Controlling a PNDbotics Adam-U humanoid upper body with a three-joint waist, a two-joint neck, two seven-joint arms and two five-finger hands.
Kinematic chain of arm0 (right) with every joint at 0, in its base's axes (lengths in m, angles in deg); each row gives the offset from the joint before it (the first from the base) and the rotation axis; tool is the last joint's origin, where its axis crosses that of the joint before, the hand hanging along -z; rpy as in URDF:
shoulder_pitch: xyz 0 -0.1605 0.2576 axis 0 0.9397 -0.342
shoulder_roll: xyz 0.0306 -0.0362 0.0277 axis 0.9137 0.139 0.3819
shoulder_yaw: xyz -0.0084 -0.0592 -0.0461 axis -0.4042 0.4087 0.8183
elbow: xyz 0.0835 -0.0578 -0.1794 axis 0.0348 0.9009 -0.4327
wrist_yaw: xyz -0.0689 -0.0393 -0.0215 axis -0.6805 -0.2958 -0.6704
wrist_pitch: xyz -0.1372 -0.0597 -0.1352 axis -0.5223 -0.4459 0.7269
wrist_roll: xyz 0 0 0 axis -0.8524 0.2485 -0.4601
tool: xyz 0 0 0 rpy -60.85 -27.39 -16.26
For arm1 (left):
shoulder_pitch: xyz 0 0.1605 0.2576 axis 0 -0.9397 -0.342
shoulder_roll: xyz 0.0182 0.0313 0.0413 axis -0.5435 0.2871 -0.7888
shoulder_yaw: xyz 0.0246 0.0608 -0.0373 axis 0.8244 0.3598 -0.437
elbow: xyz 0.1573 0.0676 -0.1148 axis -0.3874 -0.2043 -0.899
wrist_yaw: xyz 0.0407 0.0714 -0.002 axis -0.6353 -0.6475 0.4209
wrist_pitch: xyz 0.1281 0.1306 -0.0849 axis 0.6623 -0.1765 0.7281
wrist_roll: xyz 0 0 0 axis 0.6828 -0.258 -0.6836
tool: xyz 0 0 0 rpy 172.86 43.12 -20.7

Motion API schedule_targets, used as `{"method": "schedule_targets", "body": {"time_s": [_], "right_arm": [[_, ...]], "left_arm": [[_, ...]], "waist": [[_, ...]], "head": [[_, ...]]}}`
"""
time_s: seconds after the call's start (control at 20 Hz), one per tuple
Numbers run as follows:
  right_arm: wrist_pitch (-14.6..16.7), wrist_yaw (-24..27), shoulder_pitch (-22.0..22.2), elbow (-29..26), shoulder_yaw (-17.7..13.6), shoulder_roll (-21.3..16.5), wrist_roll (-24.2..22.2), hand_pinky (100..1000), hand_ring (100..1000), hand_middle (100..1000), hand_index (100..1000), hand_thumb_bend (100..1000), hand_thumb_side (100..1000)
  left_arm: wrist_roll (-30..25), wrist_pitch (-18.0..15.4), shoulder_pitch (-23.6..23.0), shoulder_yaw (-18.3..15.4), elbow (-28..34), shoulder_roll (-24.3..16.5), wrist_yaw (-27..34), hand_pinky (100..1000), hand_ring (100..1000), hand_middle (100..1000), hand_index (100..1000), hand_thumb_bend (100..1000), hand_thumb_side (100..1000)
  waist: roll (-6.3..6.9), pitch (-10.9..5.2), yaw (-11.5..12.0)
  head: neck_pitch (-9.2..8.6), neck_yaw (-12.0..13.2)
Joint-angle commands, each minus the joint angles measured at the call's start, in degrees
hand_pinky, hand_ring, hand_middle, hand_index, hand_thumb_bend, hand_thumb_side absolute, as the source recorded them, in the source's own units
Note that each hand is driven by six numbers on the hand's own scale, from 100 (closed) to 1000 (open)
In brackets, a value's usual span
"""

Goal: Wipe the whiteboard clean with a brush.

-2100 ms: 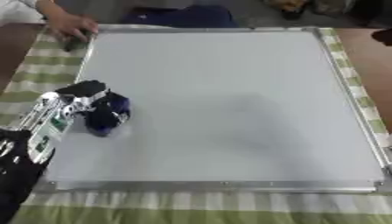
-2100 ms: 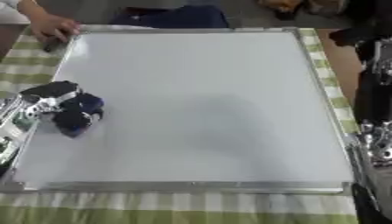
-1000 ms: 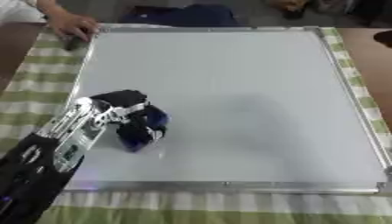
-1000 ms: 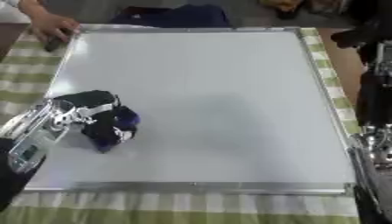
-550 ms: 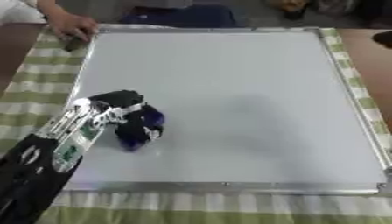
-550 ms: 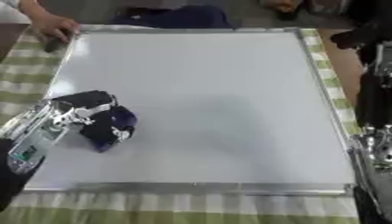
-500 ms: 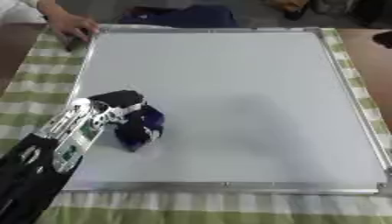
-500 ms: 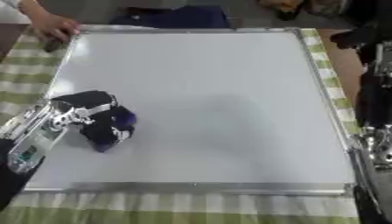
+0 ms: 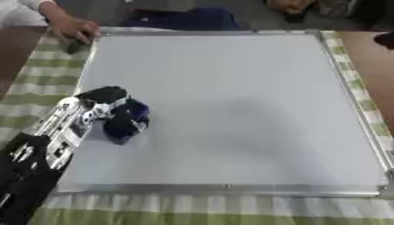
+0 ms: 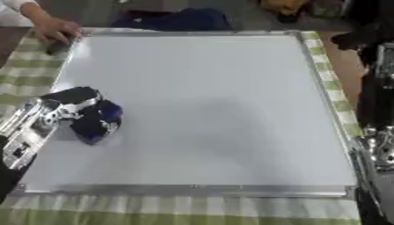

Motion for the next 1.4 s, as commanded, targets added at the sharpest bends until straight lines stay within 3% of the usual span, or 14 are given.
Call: {"method": "schedule_targets", "body": {"time_s": [0.05, 0.7, 1.4], "right_arm": [[-0.06, 0.03, -0.39, -1.14, -0.26, -0.83, -0.04, 711, 622, 478, 489, 100, 919], [-0.15, 0.03, -0.37, -1.14, -0.21, -0.8, -0.17, 711, 622, 478, 490, 100, 919], [-0.17, 0.22, -0.56, -1.14, -0.11, -0.85, -0.29, 711, 623, 479, 490, 100, 920]], "left_arm": [[1.01, 0.45, -0.23, -1.03, -3.07, -1.04, -1.17, 367, 445, 197, 145, 114, 589], [2.83, 0.53, 0.15, -2.34, -5.22, -0.77, -2.37, 366, 444, 197, 145, 111, 584], [0.41, -0.96, 1.42, -0.18, -2.49, 2.08, -0.14, 355, 437, 190, 144, 100, 602]], "waist": [[-0.18, -0.67, 0.1], [-0.04, -0.72, 0.16], [-0.09, -0.75, -0.13]], "head": [[-0.67, -0.21], [-0.79, -0.2], [-0.57, 0.09]]}}
